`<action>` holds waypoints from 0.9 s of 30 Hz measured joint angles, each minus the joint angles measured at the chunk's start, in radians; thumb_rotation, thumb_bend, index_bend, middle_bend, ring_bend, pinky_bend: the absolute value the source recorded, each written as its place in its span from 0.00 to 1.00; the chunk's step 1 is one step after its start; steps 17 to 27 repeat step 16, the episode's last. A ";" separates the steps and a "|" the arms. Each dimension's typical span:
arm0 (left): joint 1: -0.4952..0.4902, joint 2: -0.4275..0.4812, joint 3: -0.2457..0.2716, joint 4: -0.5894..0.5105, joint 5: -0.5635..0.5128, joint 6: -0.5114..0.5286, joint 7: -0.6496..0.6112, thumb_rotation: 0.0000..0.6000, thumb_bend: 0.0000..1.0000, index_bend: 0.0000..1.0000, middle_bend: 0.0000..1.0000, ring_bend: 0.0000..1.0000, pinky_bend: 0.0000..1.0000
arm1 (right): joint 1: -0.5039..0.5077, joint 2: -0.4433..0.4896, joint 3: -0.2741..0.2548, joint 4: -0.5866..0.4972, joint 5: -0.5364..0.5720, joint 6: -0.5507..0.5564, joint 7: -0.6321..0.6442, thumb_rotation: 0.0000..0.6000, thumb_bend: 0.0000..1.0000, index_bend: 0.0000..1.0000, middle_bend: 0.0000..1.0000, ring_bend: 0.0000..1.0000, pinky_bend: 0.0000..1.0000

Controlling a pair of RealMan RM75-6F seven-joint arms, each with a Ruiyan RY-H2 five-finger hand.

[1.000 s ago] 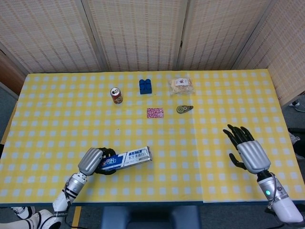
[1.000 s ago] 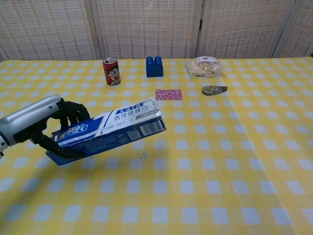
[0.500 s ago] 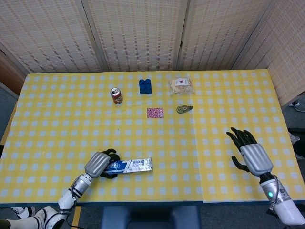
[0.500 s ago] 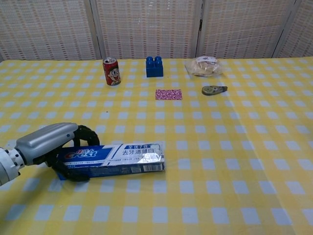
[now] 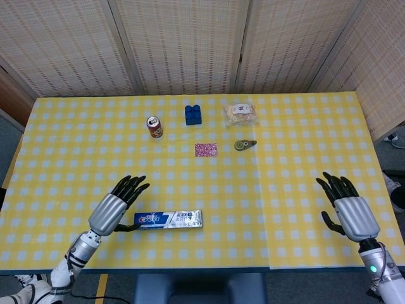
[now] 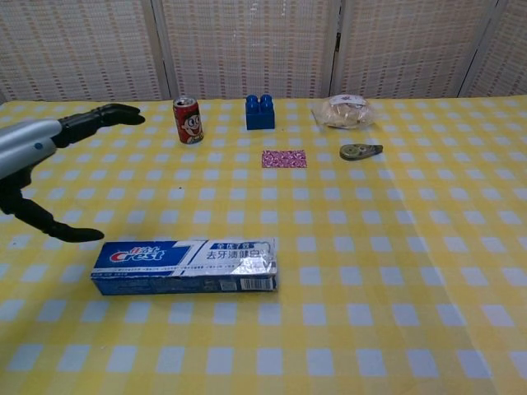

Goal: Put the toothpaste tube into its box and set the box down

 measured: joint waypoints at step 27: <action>0.249 0.174 0.050 -0.183 -0.130 0.170 0.417 1.00 0.09 0.00 0.00 0.00 0.00 | -0.126 -0.068 -0.018 0.077 -0.087 0.146 -0.149 1.00 0.34 0.00 0.00 0.00 0.00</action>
